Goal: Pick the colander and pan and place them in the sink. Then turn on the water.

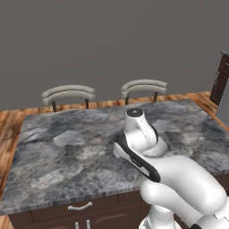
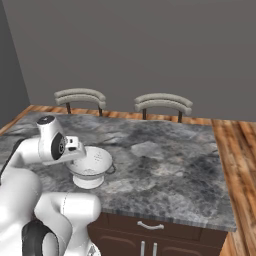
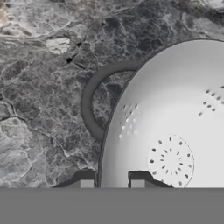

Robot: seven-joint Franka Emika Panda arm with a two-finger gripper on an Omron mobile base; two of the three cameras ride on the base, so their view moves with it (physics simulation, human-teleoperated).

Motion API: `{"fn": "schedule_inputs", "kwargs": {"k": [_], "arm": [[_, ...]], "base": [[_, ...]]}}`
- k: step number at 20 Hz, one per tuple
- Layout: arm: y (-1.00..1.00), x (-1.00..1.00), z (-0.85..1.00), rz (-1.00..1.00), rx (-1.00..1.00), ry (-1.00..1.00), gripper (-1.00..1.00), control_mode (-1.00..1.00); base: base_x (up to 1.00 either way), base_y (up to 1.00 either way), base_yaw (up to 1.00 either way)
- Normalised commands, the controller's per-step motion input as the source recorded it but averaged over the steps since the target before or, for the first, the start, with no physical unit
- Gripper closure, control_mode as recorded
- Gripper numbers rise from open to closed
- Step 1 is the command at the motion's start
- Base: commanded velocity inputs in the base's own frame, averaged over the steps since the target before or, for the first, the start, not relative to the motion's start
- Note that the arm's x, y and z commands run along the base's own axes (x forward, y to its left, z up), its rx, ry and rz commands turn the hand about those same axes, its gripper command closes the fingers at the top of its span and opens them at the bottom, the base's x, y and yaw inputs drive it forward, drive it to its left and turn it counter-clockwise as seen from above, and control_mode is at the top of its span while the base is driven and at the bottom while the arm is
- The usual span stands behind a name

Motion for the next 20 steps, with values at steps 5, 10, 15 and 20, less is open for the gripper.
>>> {"fn": "schedule_inputs", "kwargs": {"k": [5,10,15,20], "arm": [[0.0,-0.01,0.41,0.0,-0.09,0.0,1.0,-1.0],[-0.02,-0.17,0.5,0.0,-0.09,-0.05,1.0,-1.0],[-0.19,-0.33,0.49,0.0,-0.06,-0.07,1.0,-1.0],[-0.37,-0.37,0.43,0.01,-0.03,-0.06,1.0,-1.0]], "base": [[0.0,0.0,0.0],[0.0,0.0,0.0],[0.0,0.0,0.0],[0.0,0.0,0.0]]}}
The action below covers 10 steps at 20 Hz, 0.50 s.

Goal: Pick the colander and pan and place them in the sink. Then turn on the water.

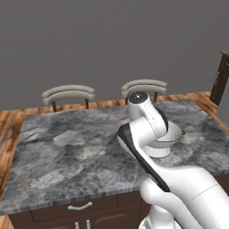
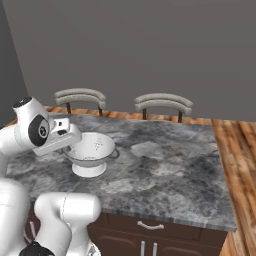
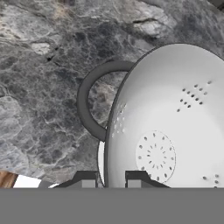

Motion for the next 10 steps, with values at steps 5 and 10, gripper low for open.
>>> {"fn": "schedule_inputs", "kwargs": {"k": [5,10], "arm": [[-0.37,-0.15,0.42,0.01,0.0,0.0,1.0,-1.0],[-0.11,-0.03,0.26,0.01,-0.06,0.0,1.0,-1.0]], "base": [[0.0,0.0,0.0],[0.0,0.0,0.0]]}}
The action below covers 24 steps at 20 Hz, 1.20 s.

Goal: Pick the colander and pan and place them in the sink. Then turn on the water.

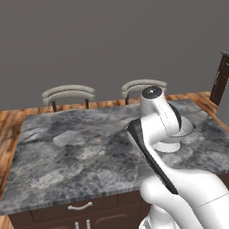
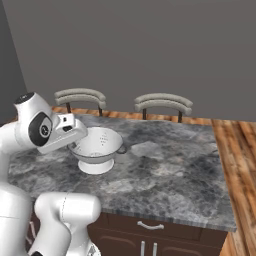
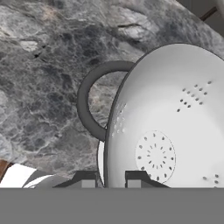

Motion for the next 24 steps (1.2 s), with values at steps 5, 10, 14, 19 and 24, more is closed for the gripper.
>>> {"fn": "schedule_inputs", "kwargs": {"k": [5,10,14,19,24], "arm": [[0.0,0.0,0.32,0.06,-0.07,0.0,1.0,-1.0],[0.0,-0.01,0.32,0.03,-0.08,0.0,1.0,-1.0],[0.0,-0.05,0.27,0.01,-0.02,0.0,1.0,-1.0],[0.0,-0.12,0.18,0.0,0.0,0.0,1.0,-1.0],[-0.03,-0.1,0.02,0.0,0.0,0.0,1.0,1.0]], "base": [[0.0,0.0,0.0],[0.0,0.0,0.0],[0.0,0.0,0.0],[0.0,0.0,0.0],[-0.3,-0.11,0.0]]}}
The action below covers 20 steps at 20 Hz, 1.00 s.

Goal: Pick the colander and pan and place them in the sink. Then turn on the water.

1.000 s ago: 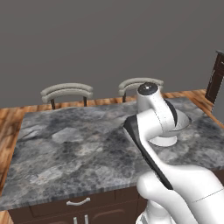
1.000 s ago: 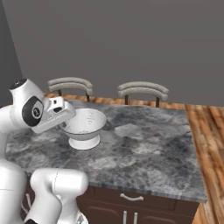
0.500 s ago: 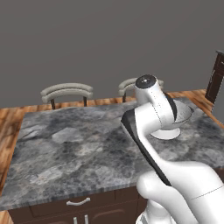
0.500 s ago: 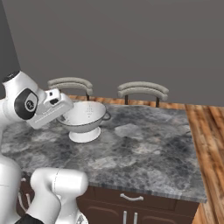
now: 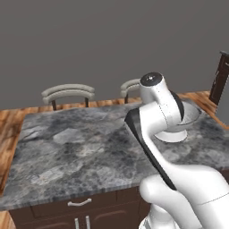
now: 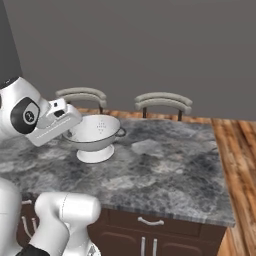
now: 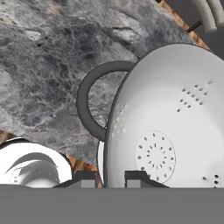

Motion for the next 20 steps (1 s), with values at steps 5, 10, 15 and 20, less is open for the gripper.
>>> {"fn": "schedule_inputs", "kwargs": {"k": [5,10,15,20], "arm": [[0.0,0.0,0.0,0.0,0.0,0.0,1.0,1.0],[0.0,0.0,0.0,0.0,0.0,0.0,1.0,1.0],[0.0,0.0,0.0,0.0,0.0,0.0,1.0,1.0],[0.0,0.0,0.0,0.0,0.0,0.0,1.0,1.0]], "base": [[-0.89,-0.65,-0.02],[-0.8,-0.78,-0.14],[-0.12,-0.33,-0.54],[0.0,-0.12,-0.75]]}}
